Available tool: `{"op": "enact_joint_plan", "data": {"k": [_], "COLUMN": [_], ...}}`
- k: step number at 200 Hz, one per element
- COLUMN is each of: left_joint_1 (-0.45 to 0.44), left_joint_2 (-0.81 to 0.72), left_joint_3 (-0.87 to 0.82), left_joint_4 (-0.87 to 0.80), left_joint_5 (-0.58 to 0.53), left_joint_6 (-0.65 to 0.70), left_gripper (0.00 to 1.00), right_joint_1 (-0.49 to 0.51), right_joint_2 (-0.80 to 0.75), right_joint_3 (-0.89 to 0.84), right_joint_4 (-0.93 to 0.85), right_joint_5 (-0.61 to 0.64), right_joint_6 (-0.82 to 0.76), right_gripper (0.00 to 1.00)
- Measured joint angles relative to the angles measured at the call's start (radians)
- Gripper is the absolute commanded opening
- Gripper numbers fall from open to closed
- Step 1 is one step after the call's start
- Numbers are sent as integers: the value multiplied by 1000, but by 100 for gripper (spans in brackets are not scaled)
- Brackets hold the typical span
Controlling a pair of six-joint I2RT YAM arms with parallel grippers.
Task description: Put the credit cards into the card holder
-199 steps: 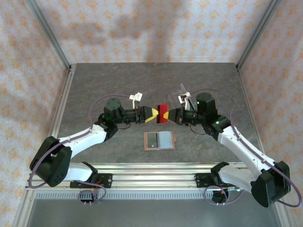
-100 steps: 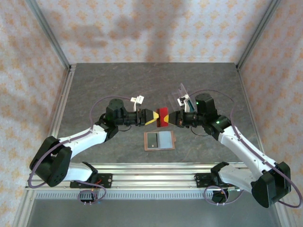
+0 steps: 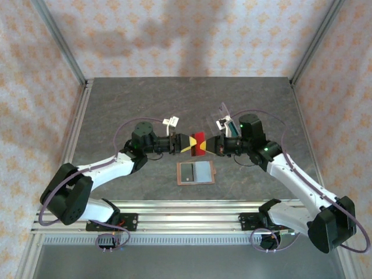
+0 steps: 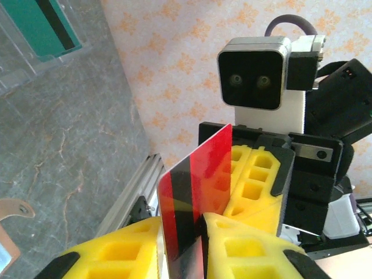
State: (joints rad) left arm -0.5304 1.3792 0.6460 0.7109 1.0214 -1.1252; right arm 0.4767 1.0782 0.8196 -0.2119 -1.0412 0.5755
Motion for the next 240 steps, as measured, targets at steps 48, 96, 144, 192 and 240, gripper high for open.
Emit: {"op": "enact_joint_plan", "data": {"k": [48, 96, 144, 192, 240], "left_joint_1": [2, 0, 0, -18, -25], "left_joint_2": [6, 11, 11, 84, 243], "left_joint_3": [-4, -13, -13, -8, -24], "left_joint_4": [44, -27, -350, -517, -418], "left_joint_5": [5, 2, -89, -161, -154], "left_joint_6": [-11, 53, 246, 365, 322], "left_gripper": [0, 0, 0, 0, 0], "right_joint_1": [-5, 1, 1, 1, 0], "right_joint_2": [13, 18, 18, 97, 209], "right_joint_3": [0, 12, 3, -80, -103], "right_joint_4": [2, -90, -245, -286, -250], "right_joint_5": [-3, 60, 232, 357, 364], "right_joint_6": [0, -69, -157, -200, -229], "right_gripper": [16, 53, 53, 53, 53]}}
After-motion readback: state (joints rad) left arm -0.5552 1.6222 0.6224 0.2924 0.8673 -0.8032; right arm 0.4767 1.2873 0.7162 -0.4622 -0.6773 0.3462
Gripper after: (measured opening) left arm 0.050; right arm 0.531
